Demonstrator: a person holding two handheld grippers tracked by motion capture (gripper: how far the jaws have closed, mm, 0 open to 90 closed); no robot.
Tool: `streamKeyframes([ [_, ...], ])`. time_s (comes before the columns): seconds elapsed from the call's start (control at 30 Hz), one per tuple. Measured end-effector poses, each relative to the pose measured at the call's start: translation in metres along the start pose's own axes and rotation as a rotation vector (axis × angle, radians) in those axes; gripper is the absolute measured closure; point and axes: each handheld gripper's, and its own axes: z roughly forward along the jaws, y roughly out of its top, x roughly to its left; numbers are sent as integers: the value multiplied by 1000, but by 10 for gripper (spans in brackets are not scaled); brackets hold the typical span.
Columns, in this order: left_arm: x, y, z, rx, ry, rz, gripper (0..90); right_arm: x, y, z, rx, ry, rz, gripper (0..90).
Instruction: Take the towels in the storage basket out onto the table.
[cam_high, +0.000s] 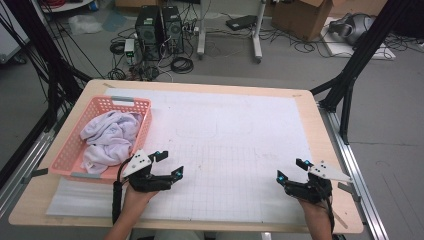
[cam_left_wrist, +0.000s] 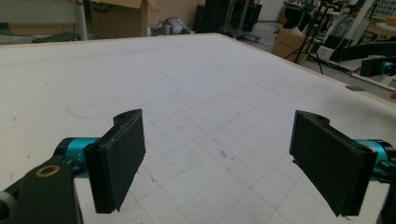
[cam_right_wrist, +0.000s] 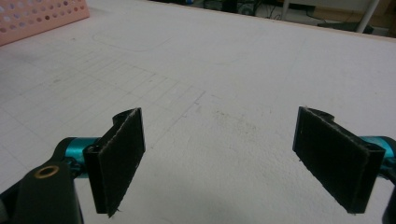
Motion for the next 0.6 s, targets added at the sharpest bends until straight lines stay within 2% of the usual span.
streamKeyframes([
  [0.3,-1,-2,1,13,2,-7,186,-2,-1,1,-1,6,1,156],
  [0.37,-1,-2,0,12,1,5,186,-2,0,0,-1,5,2,155],
  [0.6,-3,-1,-1,11,-6,5,186,0,0,-2,-1,2,-2,155],
])
